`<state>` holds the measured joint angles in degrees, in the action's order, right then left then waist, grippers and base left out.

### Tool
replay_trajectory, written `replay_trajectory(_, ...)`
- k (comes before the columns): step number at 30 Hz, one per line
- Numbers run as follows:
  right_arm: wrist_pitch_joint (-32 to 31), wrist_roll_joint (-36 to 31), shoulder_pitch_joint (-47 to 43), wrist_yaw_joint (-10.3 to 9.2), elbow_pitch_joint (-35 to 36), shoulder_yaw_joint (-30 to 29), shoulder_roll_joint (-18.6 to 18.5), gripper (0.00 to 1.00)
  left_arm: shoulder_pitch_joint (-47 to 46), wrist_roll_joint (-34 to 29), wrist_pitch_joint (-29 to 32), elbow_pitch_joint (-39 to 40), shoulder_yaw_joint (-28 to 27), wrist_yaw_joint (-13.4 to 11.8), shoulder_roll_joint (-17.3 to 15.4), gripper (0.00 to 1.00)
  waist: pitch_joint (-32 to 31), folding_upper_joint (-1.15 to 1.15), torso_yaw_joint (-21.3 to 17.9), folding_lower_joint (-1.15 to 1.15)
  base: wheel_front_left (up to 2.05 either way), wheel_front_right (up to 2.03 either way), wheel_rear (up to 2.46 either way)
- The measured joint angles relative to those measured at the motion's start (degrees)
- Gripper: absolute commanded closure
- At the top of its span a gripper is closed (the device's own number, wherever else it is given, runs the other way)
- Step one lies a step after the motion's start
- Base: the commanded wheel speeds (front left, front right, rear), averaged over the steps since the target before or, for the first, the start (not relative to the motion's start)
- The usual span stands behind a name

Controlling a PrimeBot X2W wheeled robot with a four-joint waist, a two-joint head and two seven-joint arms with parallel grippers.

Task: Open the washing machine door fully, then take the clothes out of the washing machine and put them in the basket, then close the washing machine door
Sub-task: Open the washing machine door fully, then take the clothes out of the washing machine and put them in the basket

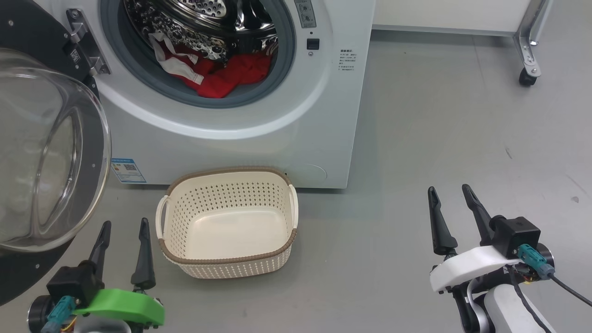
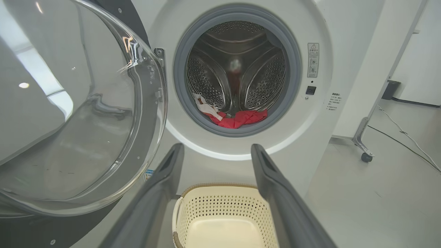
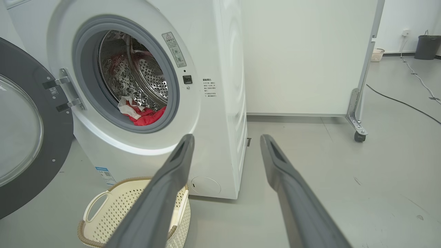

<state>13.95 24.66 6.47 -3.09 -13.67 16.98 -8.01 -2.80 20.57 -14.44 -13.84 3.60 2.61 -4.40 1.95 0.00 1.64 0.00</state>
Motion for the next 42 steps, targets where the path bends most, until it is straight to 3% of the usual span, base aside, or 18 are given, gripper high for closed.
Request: replay_trajectory(42,0.08,-0.15,-0.81,0.44,0.00,0.10,0.04,0.00,1.77,-0.32,0.00,1.62,0.15,0.20,0.51,0.00,-0.10,0.00,0.69,0.00,0.00,0.00,0.00)
